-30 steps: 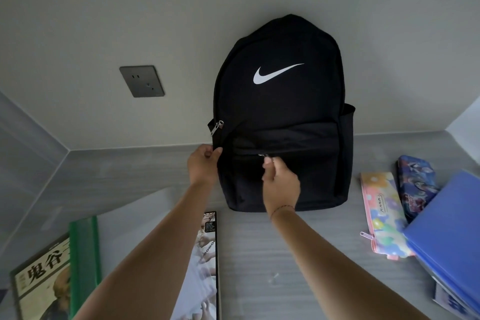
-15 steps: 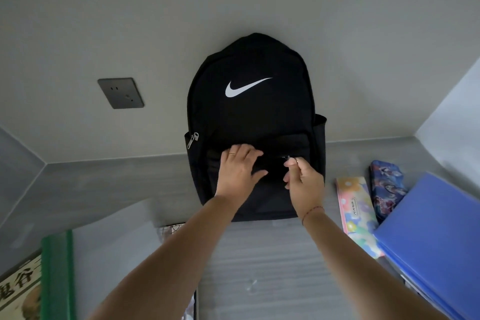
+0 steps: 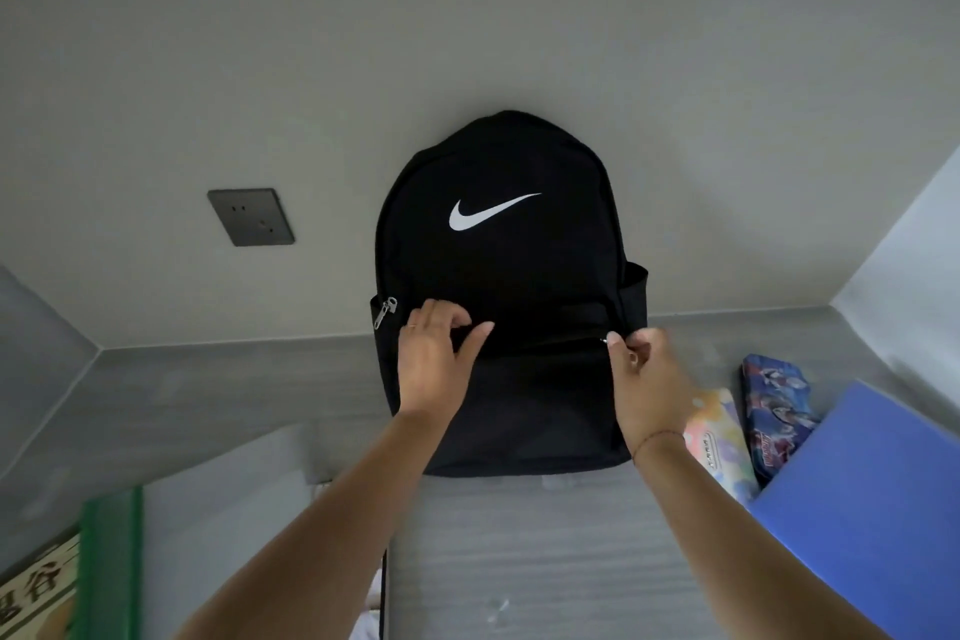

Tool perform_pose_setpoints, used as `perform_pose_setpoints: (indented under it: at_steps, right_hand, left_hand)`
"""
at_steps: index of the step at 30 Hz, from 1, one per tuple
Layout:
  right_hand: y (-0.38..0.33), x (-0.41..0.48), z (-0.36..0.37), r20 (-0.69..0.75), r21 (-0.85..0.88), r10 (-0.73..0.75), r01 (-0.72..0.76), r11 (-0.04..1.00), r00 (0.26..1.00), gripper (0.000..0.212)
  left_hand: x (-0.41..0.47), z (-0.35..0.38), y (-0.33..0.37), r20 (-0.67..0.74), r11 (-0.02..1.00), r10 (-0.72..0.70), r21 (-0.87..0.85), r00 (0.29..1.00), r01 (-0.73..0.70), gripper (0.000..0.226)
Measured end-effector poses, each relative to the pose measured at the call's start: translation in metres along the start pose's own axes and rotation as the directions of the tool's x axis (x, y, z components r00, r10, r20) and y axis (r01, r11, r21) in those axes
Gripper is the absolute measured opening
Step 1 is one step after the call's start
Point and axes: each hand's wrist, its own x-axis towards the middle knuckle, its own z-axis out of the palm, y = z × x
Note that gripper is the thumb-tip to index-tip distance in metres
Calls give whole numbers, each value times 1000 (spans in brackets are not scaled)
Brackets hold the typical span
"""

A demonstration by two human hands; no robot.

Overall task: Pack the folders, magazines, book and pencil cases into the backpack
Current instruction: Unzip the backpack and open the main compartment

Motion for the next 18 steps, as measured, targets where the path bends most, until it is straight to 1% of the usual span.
perform_pose_setpoints:
  at_steps: [1,2,3,4,5,6,7,9,12,16,18]
  right_hand:
    - [-9,-2,2,-55,-12,-89,89,996,994,21]
    - [-20,-4,7,-95,-27,-193,191,981,977,22]
    - [-32,-7,14,-106,-46,-294,291,956,950,24]
    - [-44,-10,25,-78,-57,-376,372,927,924,24]
    - [-57,-13,37,-25,-47,-437,435,899,899,24]
    - [-70,-18,49,40,-19,-479,480,877,877,24]
    - [-83,-22,61,100,17,-508,509,860,855,24]
    - [-104,-30,82,202,80,-513,508,857,834,22]
    - [-121,-39,106,324,114,-443,431,895,836,22]
    - [-132,-45,127,372,107,-422,413,904,827,30]
    - [-135,-46,131,365,83,-446,448,890,818,39]
  left_hand:
    - [-1,-9,-6,-80,992,-109,-73,991,104,21]
    - [0,-17,-13,-147,968,-227,-141,963,206,22]
    - [2,-24,-21,-183,934,-337,-192,923,303,25]
    - [7,-30,-32,-181,892,-434,-221,882,394,30]
    - [13,-35,-43,-144,850,-512,-226,847,475,37]
    - [19,-39,-54,-85,816,-564,-209,821,539,41]
    - [24,-42,-65,-23,799,-585,-185,811,572,41]
    - [29,-44,-79,65,820,-551,-141,832,554,29]
    - [30,-44,-86,120,874,-458,-118,881,471,15]
    - [31,-47,-81,208,923,-344,-102,916,370,13]
    - [30,-52,-83,211,939,-298,-111,931,325,15]
